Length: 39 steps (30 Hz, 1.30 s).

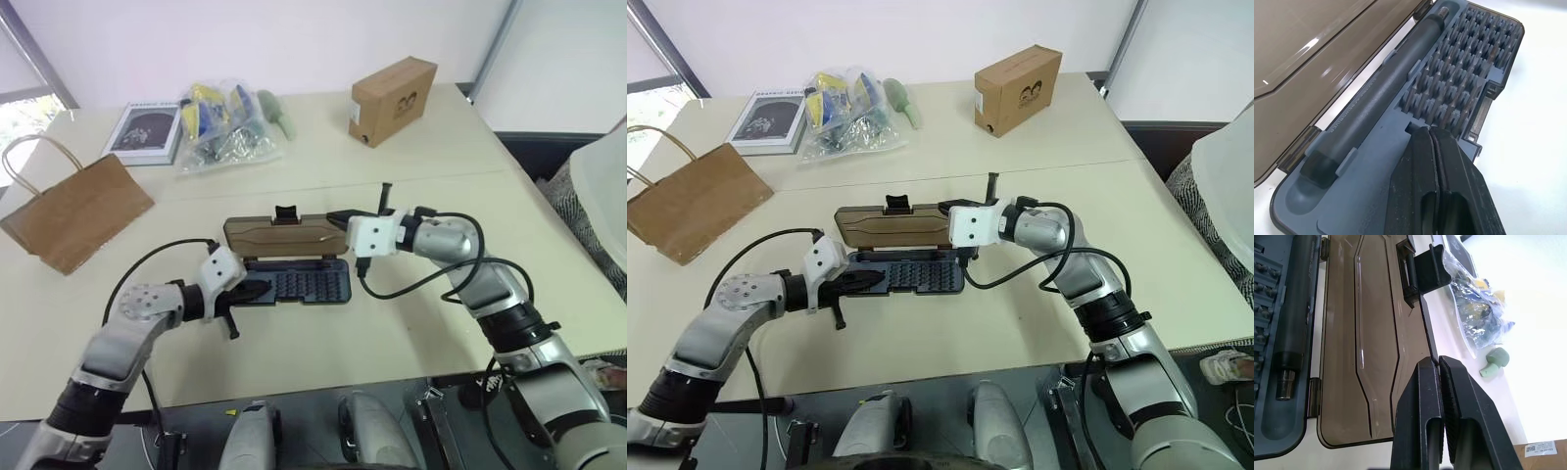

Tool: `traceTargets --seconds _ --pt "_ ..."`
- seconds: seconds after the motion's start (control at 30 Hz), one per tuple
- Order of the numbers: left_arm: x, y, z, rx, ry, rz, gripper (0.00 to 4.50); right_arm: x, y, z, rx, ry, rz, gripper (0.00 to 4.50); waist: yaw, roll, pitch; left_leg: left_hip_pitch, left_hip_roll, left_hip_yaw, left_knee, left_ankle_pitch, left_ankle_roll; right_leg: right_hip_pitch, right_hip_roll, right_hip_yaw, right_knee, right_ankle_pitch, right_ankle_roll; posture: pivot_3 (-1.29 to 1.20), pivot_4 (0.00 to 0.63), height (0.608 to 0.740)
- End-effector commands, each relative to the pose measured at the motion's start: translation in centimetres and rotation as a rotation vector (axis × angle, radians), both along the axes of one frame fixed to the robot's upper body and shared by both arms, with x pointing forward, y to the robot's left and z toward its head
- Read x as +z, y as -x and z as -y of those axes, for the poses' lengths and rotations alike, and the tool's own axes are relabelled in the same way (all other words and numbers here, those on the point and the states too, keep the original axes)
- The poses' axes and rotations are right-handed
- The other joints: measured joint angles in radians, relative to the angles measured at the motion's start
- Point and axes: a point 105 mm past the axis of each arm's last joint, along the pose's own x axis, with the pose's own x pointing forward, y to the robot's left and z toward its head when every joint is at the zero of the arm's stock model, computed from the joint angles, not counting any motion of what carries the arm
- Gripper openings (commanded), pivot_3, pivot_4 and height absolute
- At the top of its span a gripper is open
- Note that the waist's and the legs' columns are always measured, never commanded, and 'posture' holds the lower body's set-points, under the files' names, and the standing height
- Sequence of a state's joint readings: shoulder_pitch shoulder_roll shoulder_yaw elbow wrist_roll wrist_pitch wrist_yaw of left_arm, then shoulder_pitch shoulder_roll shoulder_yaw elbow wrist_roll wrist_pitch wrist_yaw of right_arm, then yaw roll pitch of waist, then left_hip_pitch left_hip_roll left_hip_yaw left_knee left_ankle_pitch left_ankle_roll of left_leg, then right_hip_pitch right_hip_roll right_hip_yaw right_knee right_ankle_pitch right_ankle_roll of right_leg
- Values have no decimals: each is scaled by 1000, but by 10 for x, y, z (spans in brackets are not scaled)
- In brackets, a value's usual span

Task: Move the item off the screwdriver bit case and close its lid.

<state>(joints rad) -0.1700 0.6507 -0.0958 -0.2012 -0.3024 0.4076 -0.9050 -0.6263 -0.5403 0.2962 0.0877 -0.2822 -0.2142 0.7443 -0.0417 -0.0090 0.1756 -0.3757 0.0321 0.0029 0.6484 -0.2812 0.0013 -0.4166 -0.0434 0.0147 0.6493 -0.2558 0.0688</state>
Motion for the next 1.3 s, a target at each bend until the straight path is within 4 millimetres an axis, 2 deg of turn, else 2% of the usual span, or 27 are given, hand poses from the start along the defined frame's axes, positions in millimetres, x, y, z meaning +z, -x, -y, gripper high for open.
traceTargets --seconds 0.03,0.23,0.47,0.63,0.8,0.9,1.03,1.13,1.3 --pt "20 2 7 -23 72 41 0 16 7 -11 69 -13 59 44 0 -1 0 0 0 0 0 0 0 0 0 0 0 0 0 0 150 740" --pt "25 1 5 -19 80 44 0 12 6 -12 87 -3 50 44 0 -1 0 0 0 0 0 0 0 0 0 0 0 0 0 0 150 740" --pt "43 -5 5 -9 135 66 0 11 5 -13 96 2 52 44 1 -1 1 0 0 0 0 0 0 0 0 0 0 0 0 0 150 740" --pt "72 -13 7 -1 222 100 0 10 5 -12 98 8 53 44 0 -2 1 0 0 0 0 0 0 0 0 0 0 0 0 0 150 740" --pt "117 -26 5 25 358 159 0 9 5 -12 98 15 53 44 0 -4 2 0 0 0 0 0 0 0 0 0 0 0 0 0 150 740" --pt "144 -35 -2 56 440 197 0 9 5 -12 99 16 52 44 -1 -4 2 0 0 0 0 0 0 0 0 0 0 0 0 0 150 740" --pt "162 -50 -17 147 487 246 0 8 5 -12 101 18 53 44 -1 -4 2 0 0 0 0 0 -1 0 1 0 0 0 0 0 150 740" --pt "156 -68 -36 259 423 282 0 8 6 -13 104 19 54 44 -1 -4 2 0 0 0 0 1 -1 0 1 0 0 0 1 0 150 740" --pt "112 -89 -70 384 172 321 0 10 5 -13 105 20 59 44 -2 -4 3 0 0 0 0 1 -2 -1 1 0 0 0 0 0 150 740"
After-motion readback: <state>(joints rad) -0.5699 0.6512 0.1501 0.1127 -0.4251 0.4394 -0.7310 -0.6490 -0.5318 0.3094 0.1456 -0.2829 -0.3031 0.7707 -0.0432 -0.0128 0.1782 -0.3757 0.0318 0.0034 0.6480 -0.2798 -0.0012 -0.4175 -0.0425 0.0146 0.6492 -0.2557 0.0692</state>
